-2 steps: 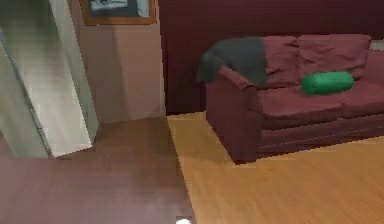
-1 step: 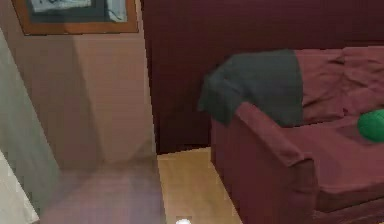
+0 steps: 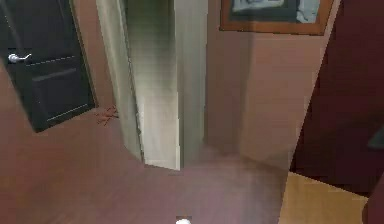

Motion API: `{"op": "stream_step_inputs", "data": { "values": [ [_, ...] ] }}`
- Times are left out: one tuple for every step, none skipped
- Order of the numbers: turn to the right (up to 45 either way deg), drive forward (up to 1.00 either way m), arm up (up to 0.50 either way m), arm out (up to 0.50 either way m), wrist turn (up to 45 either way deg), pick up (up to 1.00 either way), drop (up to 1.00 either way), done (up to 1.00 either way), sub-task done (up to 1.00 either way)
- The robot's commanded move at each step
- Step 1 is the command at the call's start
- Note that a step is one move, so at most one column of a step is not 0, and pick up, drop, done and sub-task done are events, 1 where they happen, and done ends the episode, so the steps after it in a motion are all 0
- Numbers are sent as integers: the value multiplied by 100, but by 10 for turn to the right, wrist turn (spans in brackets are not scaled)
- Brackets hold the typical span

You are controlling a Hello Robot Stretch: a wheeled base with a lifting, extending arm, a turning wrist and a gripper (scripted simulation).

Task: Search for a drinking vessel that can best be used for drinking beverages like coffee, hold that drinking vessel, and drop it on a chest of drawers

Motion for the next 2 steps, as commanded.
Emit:
{"op": "stream_step_inputs", "data": {
  "values": [
    [-240, 0, 0, 0, 0, 0, 0, 0, 0],
    [0, 55, 0, 0, 0, 0, 0, 0, 0]
  ]
}}
